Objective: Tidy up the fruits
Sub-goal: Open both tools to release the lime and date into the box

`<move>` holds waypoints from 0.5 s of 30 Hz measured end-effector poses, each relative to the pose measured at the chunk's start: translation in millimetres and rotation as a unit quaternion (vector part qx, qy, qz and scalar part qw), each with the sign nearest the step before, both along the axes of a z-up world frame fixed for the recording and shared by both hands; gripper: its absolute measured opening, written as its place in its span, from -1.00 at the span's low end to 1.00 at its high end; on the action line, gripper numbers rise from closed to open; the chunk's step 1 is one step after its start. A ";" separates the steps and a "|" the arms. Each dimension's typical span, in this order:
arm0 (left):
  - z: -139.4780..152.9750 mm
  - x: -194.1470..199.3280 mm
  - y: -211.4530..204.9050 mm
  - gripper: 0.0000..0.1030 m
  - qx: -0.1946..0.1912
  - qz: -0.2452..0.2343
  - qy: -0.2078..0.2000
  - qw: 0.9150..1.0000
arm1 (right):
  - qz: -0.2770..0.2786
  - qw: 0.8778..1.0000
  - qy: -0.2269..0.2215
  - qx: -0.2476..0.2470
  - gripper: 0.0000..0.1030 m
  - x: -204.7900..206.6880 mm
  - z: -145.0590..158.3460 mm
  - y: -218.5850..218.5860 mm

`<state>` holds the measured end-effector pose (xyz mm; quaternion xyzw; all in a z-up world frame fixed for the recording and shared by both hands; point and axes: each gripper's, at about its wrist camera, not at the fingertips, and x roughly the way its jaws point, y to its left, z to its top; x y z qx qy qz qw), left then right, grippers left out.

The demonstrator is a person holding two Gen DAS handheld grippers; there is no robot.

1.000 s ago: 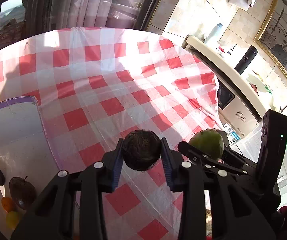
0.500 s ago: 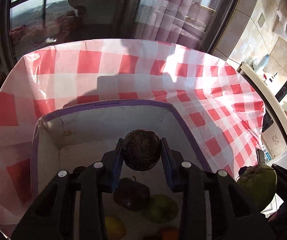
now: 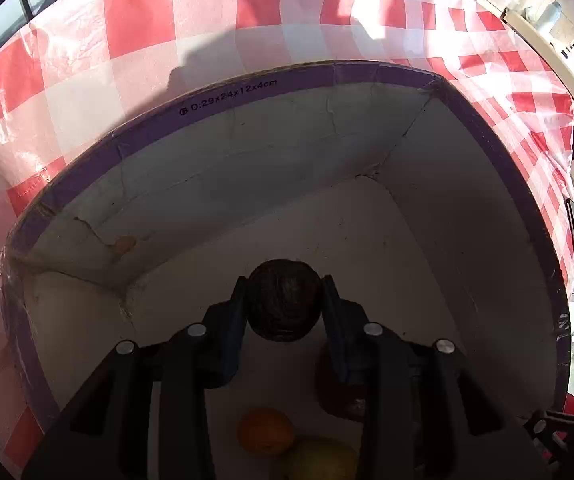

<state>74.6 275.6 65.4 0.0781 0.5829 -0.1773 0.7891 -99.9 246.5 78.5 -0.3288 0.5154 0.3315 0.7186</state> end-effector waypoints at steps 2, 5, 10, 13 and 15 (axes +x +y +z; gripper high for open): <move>-5.6 2.2 -0.4 -0.30 0.002 -0.010 0.014 1.000 | 0.011 1.000 0.010 -0.021 0.14 0.2 -10.1 7.0; -13.0 3.1 0.1 -0.30 0.015 -0.013 0.022 1.000 | 0.020 0.998 0.024 -0.049 0.14 0.1 -23.6 12.2; -19.8 3.6 0.0 -0.30 0.027 -0.013 0.027 0.999 | 0.029 0.996 0.039 -0.078 0.14 0.8 -35.8 15.7; -24.5 4.5 -0.3 -0.30 0.033 -0.015 0.035 0.999 | 0.026 0.993 0.052 -0.099 0.14 5.7 -43.3 19.5; -27.3 4.0 -2.8 -0.30 0.041 -0.022 0.038 0.998 | 0.021 0.992 0.062 -0.104 0.15 11.6 -45.4 19.0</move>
